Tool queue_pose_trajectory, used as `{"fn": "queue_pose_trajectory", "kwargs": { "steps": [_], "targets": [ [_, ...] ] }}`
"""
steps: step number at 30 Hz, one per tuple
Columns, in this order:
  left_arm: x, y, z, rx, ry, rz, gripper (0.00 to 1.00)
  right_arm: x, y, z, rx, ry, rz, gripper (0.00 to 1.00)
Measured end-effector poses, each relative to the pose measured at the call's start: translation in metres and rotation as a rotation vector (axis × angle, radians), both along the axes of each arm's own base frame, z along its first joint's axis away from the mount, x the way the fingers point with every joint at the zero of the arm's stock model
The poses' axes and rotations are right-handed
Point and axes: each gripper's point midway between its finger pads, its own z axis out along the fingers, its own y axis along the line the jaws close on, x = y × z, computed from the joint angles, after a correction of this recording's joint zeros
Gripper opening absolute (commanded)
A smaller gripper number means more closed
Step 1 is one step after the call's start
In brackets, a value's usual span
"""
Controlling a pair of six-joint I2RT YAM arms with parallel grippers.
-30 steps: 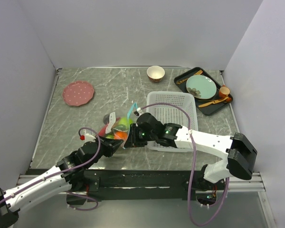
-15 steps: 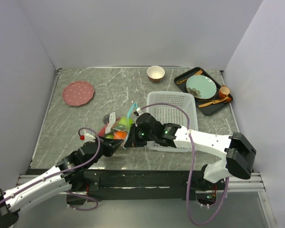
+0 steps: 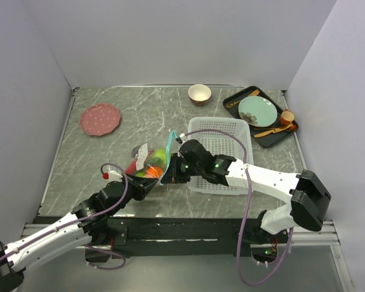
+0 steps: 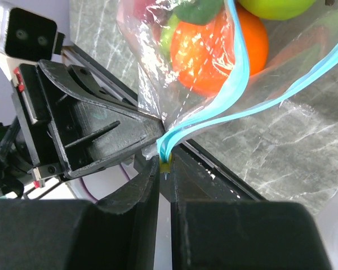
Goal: Place the food in the zip-top bag and seal the zipper
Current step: Zip the zipper food storage bag at the center of the board.
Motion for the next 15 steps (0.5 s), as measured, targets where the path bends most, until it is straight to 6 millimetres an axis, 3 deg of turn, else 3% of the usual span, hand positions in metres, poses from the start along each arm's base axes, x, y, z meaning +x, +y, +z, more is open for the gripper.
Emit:
{"fn": "queue_pose_trajectory", "kwargs": {
  "steps": [7,8,9,11,14,15],
  "targets": [
    [-0.0003,-0.0016,-0.0006,-0.015,-0.008,-0.006,0.04,0.0026,-0.0001,0.0028,0.018,0.008,0.004,0.12],
    [-0.0002,-0.0018,-0.0004,-0.016,-0.009,-0.007,0.11,0.0026,0.0002,0.0034,0.020,0.008,0.006,0.12],
    [-0.0002,-0.0019,-0.0002,-0.016,-0.011,-0.008,0.32,0.0028,0.0004,0.0037,0.024,0.011,0.006,0.12],
    [-0.0005,-0.0018,-0.0010,-0.006,-0.016,-0.011,0.48,0.0044,0.0007,0.0042,0.033,0.010,0.001,0.12],
    [-0.0025,-0.0020,-0.0045,0.011,-0.013,-0.024,0.64,0.0086,-0.0022,0.0028,0.036,0.011,-0.016,0.11],
    [-0.0029,-0.0021,-0.0049,0.014,-0.014,-0.027,0.65,0.0100,-0.0029,0.0024,0.036,0.012,-0.022,0.12]
  ]
}}
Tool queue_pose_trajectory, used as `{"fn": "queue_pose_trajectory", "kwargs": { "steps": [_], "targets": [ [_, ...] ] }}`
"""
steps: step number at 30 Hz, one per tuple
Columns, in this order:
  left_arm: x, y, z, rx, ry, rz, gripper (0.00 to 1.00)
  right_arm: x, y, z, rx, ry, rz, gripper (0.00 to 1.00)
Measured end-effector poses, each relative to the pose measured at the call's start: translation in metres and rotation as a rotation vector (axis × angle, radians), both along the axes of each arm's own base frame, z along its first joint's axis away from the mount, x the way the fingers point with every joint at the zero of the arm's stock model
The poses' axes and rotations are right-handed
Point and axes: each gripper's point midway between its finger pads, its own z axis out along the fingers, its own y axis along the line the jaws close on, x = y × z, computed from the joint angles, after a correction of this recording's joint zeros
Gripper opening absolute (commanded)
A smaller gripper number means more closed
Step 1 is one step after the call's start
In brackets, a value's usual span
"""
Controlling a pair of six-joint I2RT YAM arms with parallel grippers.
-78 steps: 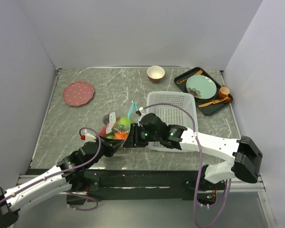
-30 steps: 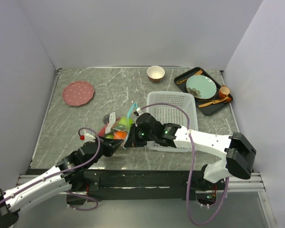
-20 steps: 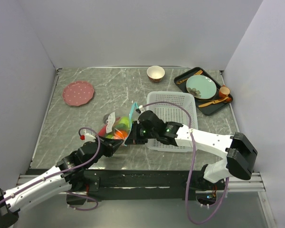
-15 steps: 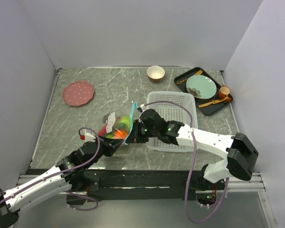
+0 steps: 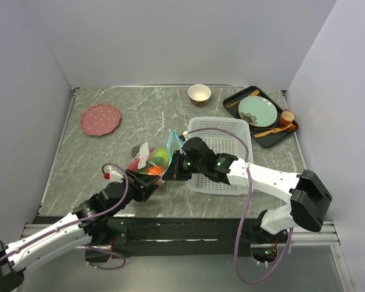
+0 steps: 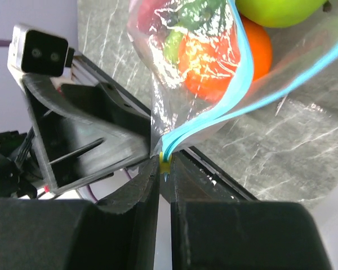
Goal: Place the food in the zip-top bag and seal the zipper
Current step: Zip the zipper food storage bag at the center of the board.
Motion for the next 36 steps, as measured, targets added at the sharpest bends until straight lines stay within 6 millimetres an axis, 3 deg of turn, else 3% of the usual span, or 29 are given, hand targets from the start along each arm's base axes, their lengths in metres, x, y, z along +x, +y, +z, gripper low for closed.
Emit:
{"fn": "queue_pose_trajectory", "kwargs": {
  "steps": [5,9,16,31,34,36],
  "targets": [
    [-0.001,0.001,0.010,-0.043,-0.018,-0.001,0.65,-0.002,-0.003,-0.005,0.005,0.011,-0.011,0.11],
    [-0.002,0.000,0.013,-0.072,-0.020,0.000,0.59,-0.002,-0.003,-0.007,0.005,0.021,-0.017,0.11],
    [-0.002,-0.002,0.004,-0.061,0.005,-0.005,0.44,-0.002,-0.002,-0.004,0.016,0.020,-0.021,0.12],
    [0.002,-0.009,0.009,-0.086,-0.007,-0.008,0.13,-0.002,-0.002,-0.004,0.020,0.018,-0.021,0.12],
    [0.002,-0.009,0.007,-0.094,0.000,-0.005,0.01,-0.002,-0.002,-0.003,0.021,0.018,-0.019,0.12],
    [0.002,-0.009,0.006,-0.096,0.001,-0.004,0.01,-0.002,-0.002,-0.003,0.021,0.020,-0.017,0.13]
  ]
}}
